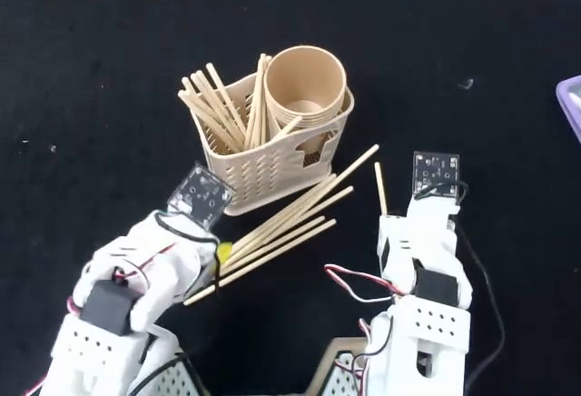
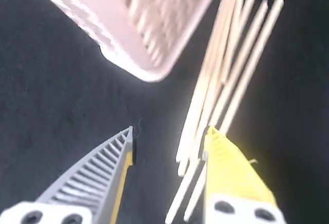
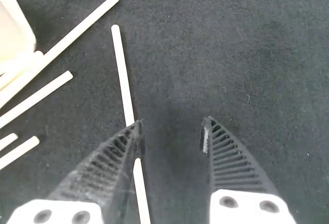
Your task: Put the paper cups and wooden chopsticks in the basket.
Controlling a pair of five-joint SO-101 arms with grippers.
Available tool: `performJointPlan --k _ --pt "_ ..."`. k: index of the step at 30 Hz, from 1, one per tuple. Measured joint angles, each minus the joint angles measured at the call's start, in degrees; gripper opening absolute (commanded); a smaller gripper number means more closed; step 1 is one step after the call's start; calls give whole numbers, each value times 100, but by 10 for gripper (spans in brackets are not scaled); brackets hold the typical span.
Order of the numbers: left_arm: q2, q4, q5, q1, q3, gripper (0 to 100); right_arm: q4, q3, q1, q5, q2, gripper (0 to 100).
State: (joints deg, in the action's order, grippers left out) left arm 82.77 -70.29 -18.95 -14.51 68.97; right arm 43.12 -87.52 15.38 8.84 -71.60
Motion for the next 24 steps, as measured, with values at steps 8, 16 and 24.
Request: performJointPlan --k 8,16,24 --pt "44 2347 466 712 1310 223 0 -18 0 0 0 194" --pt "88 3068 492 1169 1618 223 0 -18 0 0 0 194" --pt "97 1618 492 941 1240 228 0 -18 0 0 0 194"
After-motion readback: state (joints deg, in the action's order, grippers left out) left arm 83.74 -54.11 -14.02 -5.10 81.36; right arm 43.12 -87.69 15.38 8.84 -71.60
